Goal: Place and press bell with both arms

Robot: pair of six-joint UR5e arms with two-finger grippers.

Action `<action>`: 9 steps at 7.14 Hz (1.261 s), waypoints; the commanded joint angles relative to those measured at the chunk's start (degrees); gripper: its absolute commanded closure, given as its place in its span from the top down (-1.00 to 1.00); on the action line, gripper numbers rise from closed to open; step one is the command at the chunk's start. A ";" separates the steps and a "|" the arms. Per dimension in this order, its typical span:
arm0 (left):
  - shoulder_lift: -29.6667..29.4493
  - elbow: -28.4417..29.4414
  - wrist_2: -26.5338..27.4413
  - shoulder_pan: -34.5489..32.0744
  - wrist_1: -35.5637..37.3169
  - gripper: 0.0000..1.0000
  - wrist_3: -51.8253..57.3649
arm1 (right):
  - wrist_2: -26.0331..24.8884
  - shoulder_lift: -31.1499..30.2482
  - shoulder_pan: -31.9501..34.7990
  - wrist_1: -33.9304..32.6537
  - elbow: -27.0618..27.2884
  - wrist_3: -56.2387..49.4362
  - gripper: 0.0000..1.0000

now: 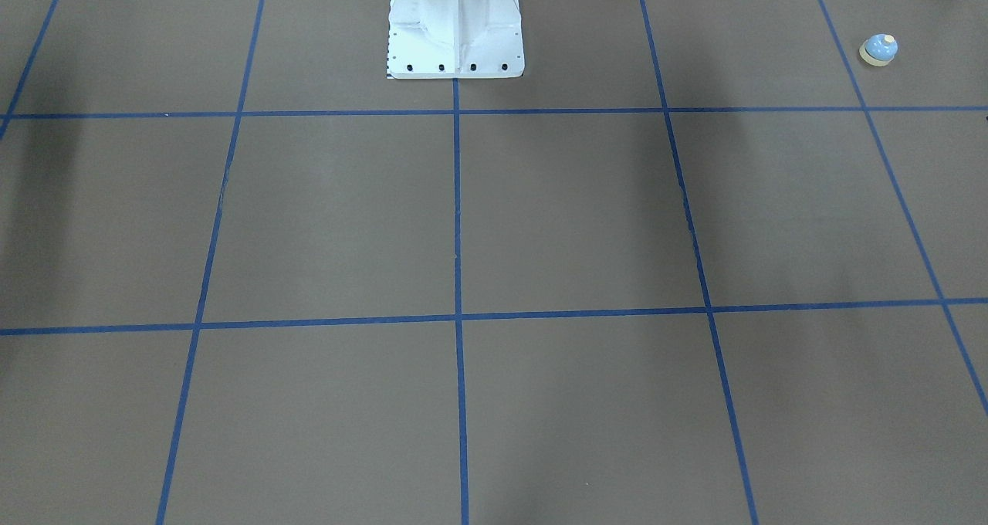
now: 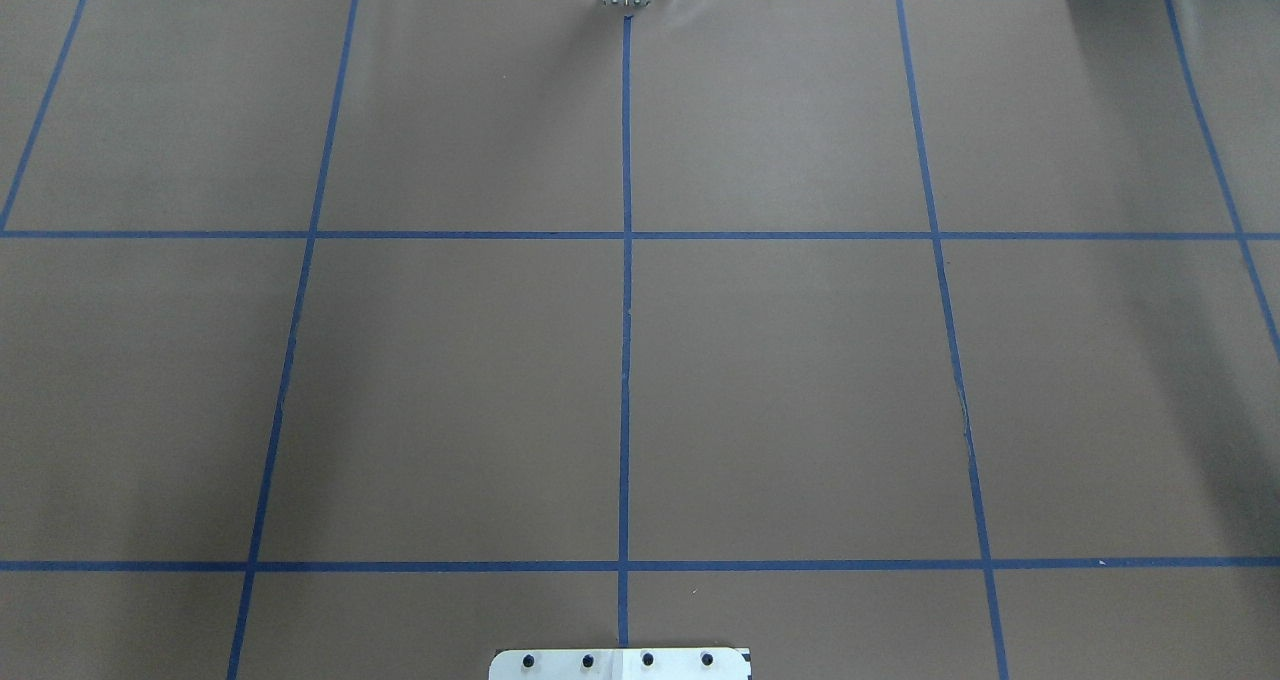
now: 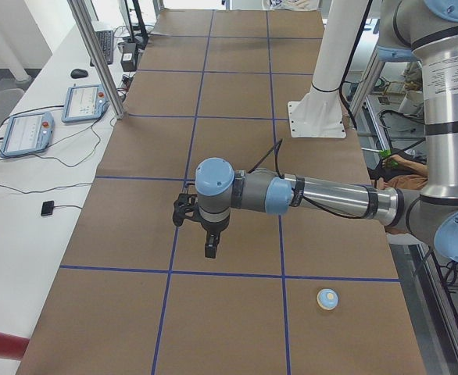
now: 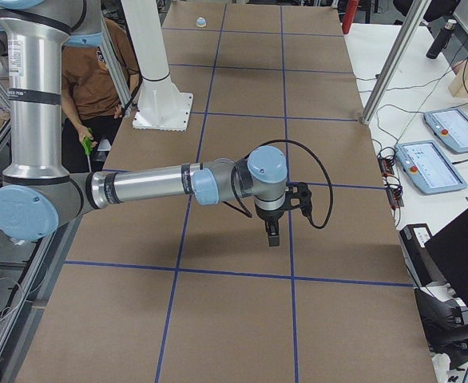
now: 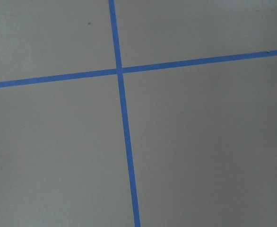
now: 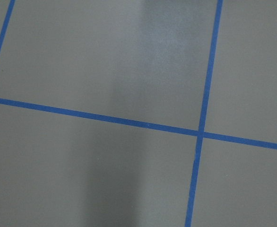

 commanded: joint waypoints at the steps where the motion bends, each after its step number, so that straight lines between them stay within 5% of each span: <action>1: 0.02 -0.27 -0.36 -0.20 -0.50 0.99 -1.69 | -0.04 -0.95 0.14 0.15 0.12 -0.18 1.00; 9: 0.90 -1.86 -0.62 -0.20 -0.59 0.99 -1.69 | 0.66 -3.23 0.14 0.77 3.46 0.34 1.00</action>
